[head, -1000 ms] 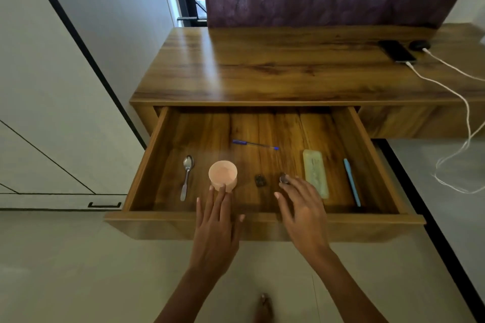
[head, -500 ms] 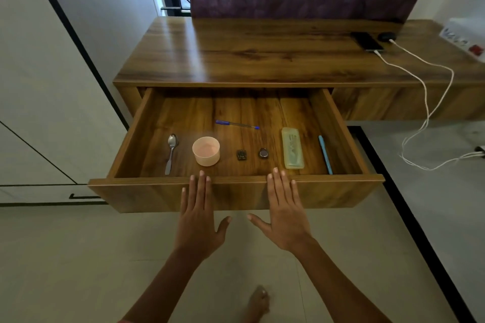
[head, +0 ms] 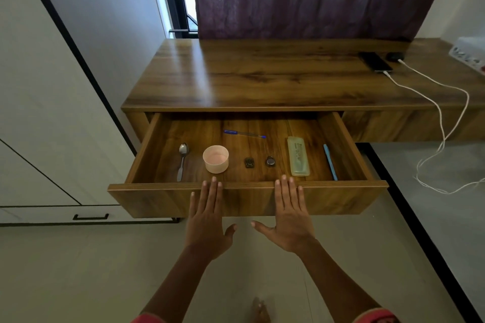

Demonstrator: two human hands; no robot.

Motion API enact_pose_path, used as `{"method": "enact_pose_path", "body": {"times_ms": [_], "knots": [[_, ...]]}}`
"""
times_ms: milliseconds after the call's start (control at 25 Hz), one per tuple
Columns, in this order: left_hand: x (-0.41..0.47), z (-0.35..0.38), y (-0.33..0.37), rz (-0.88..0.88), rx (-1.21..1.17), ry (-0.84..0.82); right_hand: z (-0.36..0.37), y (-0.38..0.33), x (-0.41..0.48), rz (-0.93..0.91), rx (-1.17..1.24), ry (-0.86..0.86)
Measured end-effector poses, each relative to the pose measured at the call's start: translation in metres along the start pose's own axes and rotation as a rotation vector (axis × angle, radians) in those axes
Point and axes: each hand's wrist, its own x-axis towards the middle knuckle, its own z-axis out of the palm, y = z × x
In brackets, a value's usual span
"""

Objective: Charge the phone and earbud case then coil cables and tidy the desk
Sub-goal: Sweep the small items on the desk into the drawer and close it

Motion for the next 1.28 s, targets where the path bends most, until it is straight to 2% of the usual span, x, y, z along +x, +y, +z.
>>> {"method": "enact_pose_path", "body": {"times_ms": [440,800,960,1040,1160,1280], "knots": [[0.122,0.006,-0.015,-0.014,0.033,0.031,0.014,0.014,0.125,0.016,-0.006,0.027],[0.218,0.021,-0.025,-0.036,0.066,0.065,0.036,0.032,0.225,-0.003,-0.016,0.183],[0.252,0.038,-0.034,-0.036,0.092,0.14,0.051,0.035,0.261,0.021,-0.044,0.235],[0.267,0.048,-0.035,-0.069,0.073,0.127,0.058,0.035,0.279,0.03,-0.053,0.3],[0.282,0.063,-0.033,-0.119,0.002,0.117,0.073,0.035,0.298,-0.028,-0.105,0.53],[0.293,0.081,-0.035,-0.058,-0.035,0.285,0.082,0.036,0.306,-0.045,-0.126,0.648]]}}
